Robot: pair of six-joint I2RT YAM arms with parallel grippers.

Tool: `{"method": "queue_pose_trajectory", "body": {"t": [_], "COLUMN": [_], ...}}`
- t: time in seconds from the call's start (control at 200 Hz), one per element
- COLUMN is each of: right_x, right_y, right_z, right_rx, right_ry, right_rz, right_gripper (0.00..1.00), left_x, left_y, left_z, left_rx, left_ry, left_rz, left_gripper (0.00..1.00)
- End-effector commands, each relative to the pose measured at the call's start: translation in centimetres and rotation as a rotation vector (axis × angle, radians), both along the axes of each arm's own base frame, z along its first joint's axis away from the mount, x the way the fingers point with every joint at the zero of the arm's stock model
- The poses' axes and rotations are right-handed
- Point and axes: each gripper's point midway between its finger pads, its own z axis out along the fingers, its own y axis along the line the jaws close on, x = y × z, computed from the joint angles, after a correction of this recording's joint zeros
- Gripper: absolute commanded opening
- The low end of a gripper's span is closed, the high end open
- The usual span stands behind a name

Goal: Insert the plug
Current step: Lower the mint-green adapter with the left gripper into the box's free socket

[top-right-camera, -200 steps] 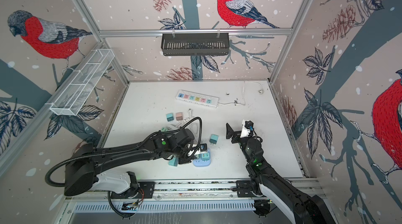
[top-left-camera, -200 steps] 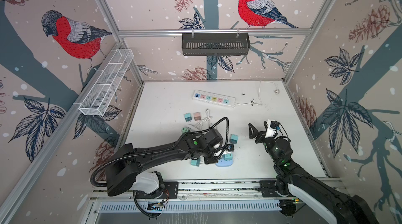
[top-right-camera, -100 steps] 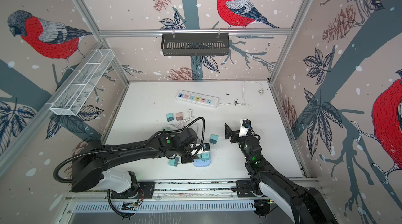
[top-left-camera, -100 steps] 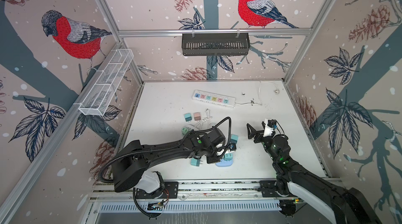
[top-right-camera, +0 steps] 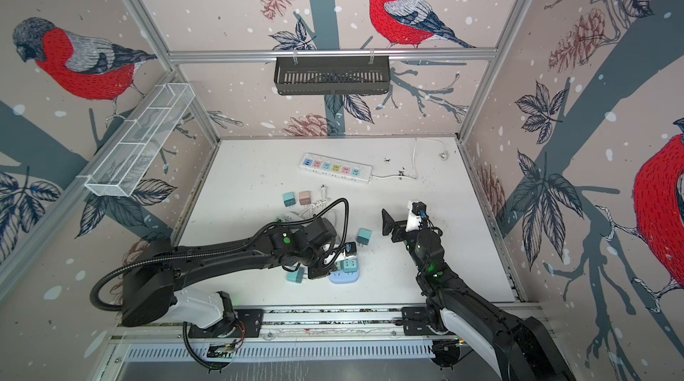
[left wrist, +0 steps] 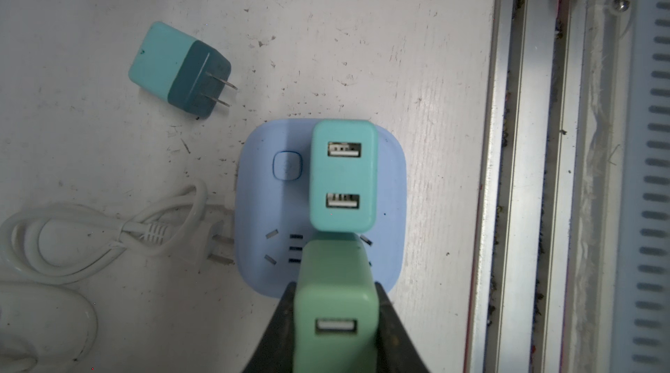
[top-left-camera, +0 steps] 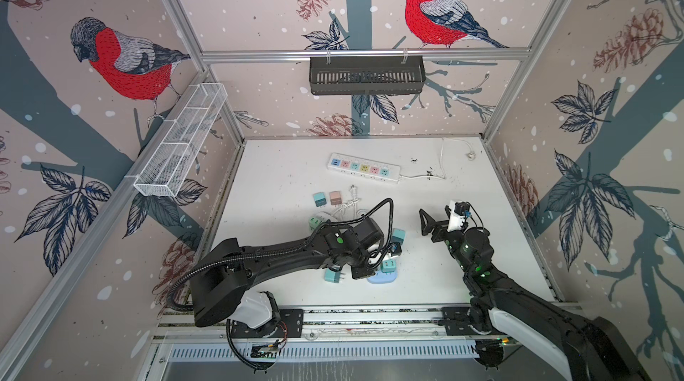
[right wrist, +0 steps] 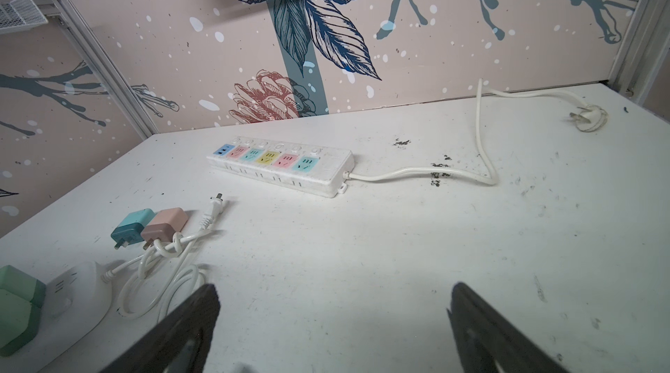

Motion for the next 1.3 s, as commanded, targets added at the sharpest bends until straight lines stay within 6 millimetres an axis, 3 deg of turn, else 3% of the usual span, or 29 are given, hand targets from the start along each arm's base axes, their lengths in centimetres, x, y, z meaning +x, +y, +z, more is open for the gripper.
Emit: {"method": "queue_pose_trajectory", "body": {"t": [0.0, 0.37, 0.946, 1.296], "right_x": [0.1, 0.1, 0.2, 0.8], "right_y": [0.1, 0.1, 0.3, 0.2], "right_z": [0.9, 0.9, 0.7, 0.4], "right_rx": [0.005, 0.004, -0.001, -0.006], "right_ry": [-0.035, -0.036, -0.024, -0.002], "right_rz": [0.004, 0.006, 0.01, -0.006], "right_gripper": [0.99, 1.0, 1.0, 1.0], "left_x": [-0.3, -0.6, 0.4, -0.5], "left_y": [-0.2, -0.6, 0.4, -0.3], "left_z": [-0.1, -0.8, -3.8, -4.8], "left_rx": [0.001, 0.005, 0.143, 0.172], "left_ry": [0.026, 0.052, 0.055, 0.083], "left_rz": [-0.003, -0.023, 0.04, -0.016], "left_gripper": [0.0, 0.0, 0.0, 0.0]}}
